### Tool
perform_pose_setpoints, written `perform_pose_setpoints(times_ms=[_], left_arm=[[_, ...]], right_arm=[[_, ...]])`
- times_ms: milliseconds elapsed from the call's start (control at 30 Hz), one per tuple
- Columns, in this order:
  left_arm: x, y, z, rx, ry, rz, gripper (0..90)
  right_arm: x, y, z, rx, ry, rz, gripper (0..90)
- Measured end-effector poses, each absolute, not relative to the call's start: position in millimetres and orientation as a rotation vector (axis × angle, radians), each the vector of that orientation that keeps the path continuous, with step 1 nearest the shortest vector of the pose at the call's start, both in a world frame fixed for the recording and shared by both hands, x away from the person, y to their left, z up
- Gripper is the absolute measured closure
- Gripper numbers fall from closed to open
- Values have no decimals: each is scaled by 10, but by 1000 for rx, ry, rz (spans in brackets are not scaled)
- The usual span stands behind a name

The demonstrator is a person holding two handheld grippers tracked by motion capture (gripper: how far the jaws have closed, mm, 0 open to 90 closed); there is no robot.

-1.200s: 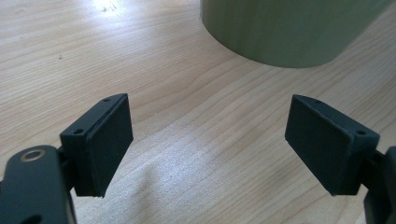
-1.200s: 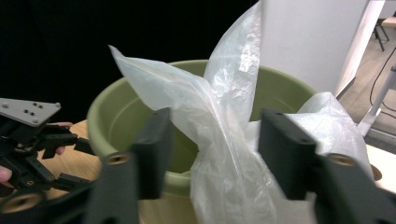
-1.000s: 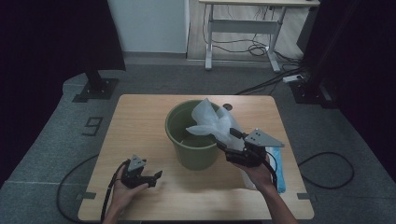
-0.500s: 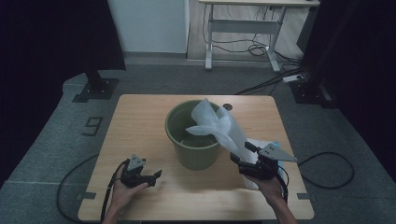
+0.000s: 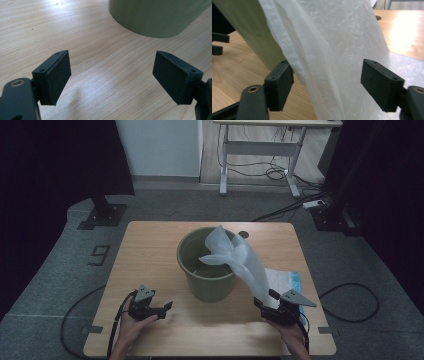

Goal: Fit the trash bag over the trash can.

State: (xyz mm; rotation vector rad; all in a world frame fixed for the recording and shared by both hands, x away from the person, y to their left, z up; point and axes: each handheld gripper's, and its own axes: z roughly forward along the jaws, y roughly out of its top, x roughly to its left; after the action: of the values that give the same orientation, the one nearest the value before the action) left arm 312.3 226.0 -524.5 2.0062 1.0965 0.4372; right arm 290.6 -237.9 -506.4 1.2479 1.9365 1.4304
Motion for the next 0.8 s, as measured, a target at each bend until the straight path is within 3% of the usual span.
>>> perform_pose_setpoints(times_ms=[133,167,200,233,267,333,433,600,800], left_arm=[[3127,2258,-5249,2007,1097,437,152],[3126,2257,-5250,2008,1095,437,151],[3124,2256,-5250,2010,1096,437,151],[3122,2256,-5249,2012,1095,436,151],[3118,2254,-5248,2009,1094,437,151],[3117,2252,-5248,2007,1094,437,151],[3122,2252,-5247,2006,1094,435,151],[3122,2260,-5242,2001,1096,438,152],[3119,2259,-5235,1991,1098,437,154]], right_arm=[[2904,-2386,-5111,1257,1939,1408,324],[2902,-2387,-5137,1257,1940,1393,395],[2902,-2387,-5137,1257,1940,1393,395],[2899,-2389,-5142,1254,1939,1389,433],[2890,-2397,-5150,1240,1938,1393,536],[2888,-2399,-5150,1237,1940,1391,572],[2884,-2418,-5143,1231,1938,1403,758],[2865,-2446,-5116,1206,1895,1420,868],[2860,-2483,-5073,1205,1852,1434,883]])
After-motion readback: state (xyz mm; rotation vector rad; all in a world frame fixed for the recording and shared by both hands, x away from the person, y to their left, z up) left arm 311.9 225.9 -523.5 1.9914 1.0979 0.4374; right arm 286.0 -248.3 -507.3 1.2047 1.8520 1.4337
